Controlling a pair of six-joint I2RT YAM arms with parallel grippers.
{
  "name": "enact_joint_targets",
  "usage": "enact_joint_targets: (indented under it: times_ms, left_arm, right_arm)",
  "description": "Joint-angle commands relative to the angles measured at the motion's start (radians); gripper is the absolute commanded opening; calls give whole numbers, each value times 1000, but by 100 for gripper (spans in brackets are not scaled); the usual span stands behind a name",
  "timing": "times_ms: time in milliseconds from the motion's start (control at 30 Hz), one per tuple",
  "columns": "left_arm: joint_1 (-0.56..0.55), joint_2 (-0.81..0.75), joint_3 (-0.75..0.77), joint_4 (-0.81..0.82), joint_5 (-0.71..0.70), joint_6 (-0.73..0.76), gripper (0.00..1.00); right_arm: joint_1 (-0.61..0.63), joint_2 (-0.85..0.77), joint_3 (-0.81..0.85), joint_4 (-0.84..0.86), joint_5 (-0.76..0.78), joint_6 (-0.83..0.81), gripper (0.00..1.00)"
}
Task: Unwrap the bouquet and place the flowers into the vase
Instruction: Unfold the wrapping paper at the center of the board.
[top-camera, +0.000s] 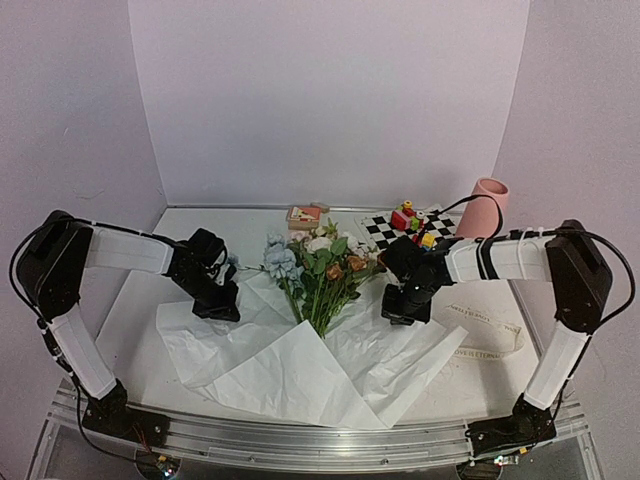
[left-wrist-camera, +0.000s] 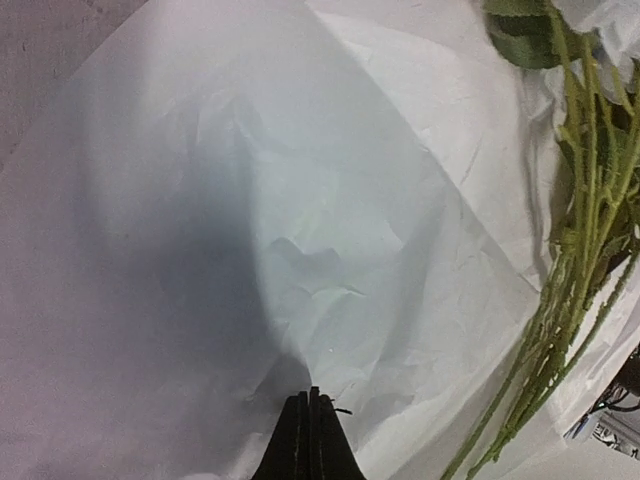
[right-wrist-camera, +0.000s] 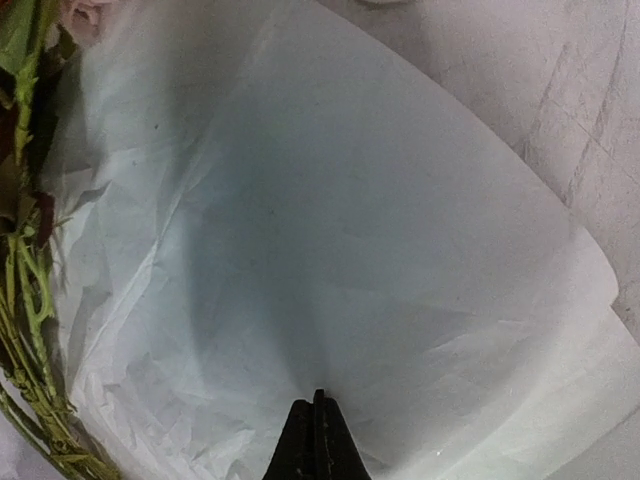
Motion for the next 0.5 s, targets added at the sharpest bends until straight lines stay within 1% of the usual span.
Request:
enact_joint_targets:
  times_ms: [0, 200, 467]
  left_arm:
    - [4, 55, 14, 21, -67, -37, 0]
    - [4, 88, 14, 22, -102, -34, 0]
    - [4, 135, 34, 27, -108, -35, 0]
  right_arm:
    - [-31, 69, 13, -25, -23, -24, 0]
    - [-73, 131, 33, -24, -31, -40, 0]
    - [-152, 180, 47, -24, -32, -73, 0]
